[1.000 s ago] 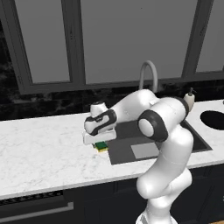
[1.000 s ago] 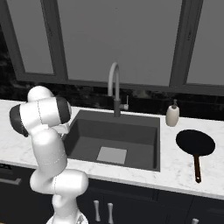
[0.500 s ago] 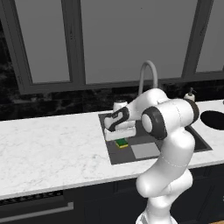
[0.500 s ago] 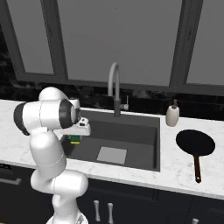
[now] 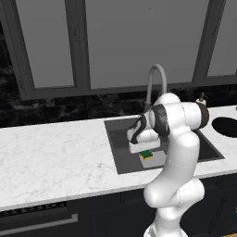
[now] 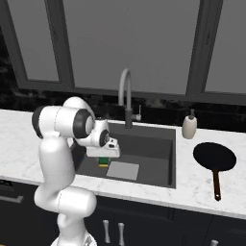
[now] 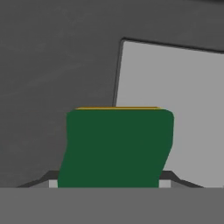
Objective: Pick the pan and sponge and place them into the sink. Then turn on the water.
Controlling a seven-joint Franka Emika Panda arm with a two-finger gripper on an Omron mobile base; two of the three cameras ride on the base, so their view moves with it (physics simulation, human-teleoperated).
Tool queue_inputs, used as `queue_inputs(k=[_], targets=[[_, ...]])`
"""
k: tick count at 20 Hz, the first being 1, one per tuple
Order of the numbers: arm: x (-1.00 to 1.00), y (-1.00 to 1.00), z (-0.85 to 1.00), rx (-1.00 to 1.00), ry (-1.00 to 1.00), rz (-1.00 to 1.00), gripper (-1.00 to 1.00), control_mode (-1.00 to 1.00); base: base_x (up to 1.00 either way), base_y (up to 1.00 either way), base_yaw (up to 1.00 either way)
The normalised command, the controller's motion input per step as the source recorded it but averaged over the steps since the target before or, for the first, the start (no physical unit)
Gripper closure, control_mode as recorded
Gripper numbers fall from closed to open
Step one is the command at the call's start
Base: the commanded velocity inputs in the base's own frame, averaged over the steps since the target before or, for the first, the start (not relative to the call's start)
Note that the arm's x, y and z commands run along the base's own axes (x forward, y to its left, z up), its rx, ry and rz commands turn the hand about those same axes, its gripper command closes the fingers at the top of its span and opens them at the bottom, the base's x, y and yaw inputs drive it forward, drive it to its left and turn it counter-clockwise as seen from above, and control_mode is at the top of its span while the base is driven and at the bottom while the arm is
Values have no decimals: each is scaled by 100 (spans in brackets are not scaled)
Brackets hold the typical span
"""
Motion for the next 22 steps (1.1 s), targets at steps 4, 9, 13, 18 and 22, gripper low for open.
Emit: queue_inputs(k=[4,9,13,18,22], targets=[[5,-12,-69,0,0,0,100,-100,0,0,0],[8,0,-54,0,0,0,100,-100,0,0,0],[13,0,-41,0,0,0,100,-100,0,0,0],[9,0,-22,0,1,0,100,-100,0,0,0],[0,6,-23,0,1,0,-100,-100,0,0,0]])
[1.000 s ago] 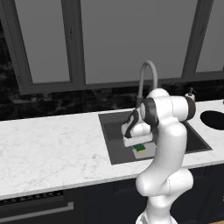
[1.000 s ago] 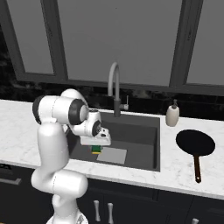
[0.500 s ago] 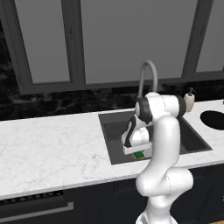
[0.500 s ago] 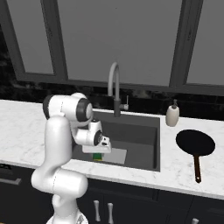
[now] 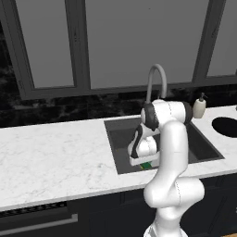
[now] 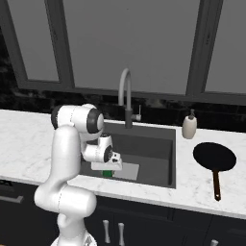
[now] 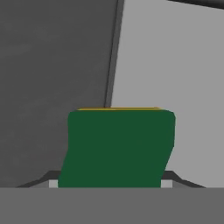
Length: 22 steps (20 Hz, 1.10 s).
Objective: Pick the pan and sponge and place them into the sink. Then turn on the water.
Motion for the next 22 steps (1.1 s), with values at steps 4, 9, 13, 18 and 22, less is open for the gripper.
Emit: queue_inputs(k=[4,9,13,18,22], targets=[[0,5,-14,4,-1,0,-100,-100,0,0,0],[0,1,19,13,-21,1,-100,-100,0,0,0],[0,-2,81,19,-21,0,-100,-100,0,0,0],[-4,0,95,9,-15,0,-100,-100,0,0,0],[-9,3,100,0,-9,0,-100,-100,0,0,0]])
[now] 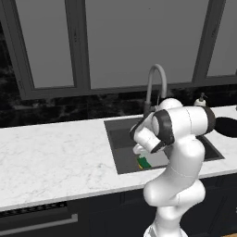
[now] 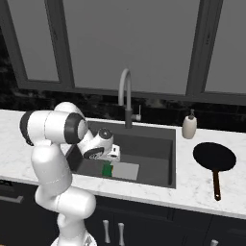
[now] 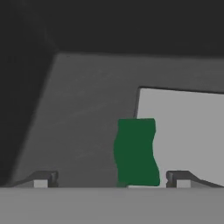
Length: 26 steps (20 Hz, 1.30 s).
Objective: Pick the pan and sponge and place them into the sink. Then turn on the water.
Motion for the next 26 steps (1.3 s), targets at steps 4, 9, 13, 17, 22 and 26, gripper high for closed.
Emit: queue_inputs(k=[4,9,13,17,22,26], targets=[[1,33,100,-13,-1,0,-100,-100,0,0,0],[8,16,100,-15,0,0,-100,-100,0,0,0],[32,0,100,-5,8,0,-100,-100,0,0,0],[42,0,100,0,22,0,-100,-100,0,0,0],[-7,0,100,0,14,0,-100,-100,0,0,0],[-73,0,52,0,-2,0,-100,-100,0,0,0]])
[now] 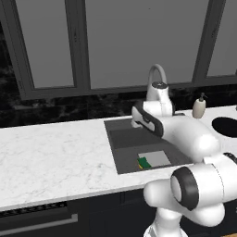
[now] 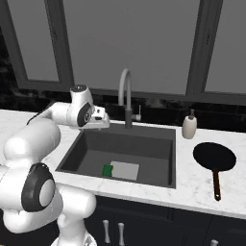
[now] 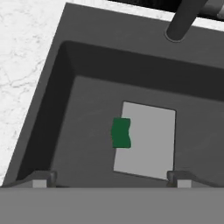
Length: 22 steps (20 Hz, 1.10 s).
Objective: Pick the pan and sponge and place them into the sink. Then turn on the water.
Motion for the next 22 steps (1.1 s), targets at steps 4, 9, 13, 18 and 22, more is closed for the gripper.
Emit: queue_inputs(k=[4,9,13,18,22], targets=[[-91,-3,24,0,-8,0,-100,-100,0,0,0],[-76,-10,52,3,-10,-1,-100,-100,0,0,0],[-24,-11,71,1,-1,-6,-100,-100,0,0,0],[-6,-5,64,-1,0,-9,-100,-100,0,0,0],[-6,0,42,-4,1,-9,-100,-100,0,0,0]])
